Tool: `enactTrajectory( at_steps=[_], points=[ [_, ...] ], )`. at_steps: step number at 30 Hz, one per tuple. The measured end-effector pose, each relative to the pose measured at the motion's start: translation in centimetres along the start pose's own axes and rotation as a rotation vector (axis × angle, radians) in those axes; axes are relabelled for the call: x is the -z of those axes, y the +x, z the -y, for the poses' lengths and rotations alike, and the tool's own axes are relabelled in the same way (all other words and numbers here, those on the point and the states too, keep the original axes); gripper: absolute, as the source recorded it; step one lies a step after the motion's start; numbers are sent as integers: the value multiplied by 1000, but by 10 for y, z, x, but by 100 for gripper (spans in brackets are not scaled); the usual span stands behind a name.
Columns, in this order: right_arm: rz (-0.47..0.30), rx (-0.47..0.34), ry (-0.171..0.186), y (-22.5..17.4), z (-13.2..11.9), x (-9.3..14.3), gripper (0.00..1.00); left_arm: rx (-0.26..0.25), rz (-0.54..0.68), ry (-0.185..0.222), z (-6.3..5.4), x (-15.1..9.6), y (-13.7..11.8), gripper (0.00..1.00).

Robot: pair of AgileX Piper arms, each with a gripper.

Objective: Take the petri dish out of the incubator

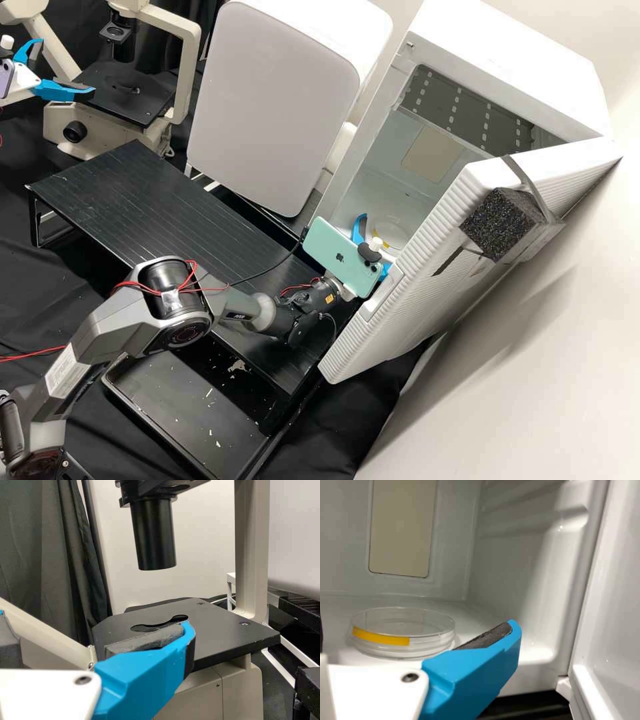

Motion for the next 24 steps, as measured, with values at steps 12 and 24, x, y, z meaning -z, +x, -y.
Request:
enactTrajectory(
  at_steps=[12, 24],
  points=[
    [22, 40, -36, 10, -9, 2, 100, 0, 0, 0, 0, 0, 0, 100],
    [10, 108, 74, 19, -5, -10, 100, 0, 0, 0, 0, 0, 0, 100]
  ],
)
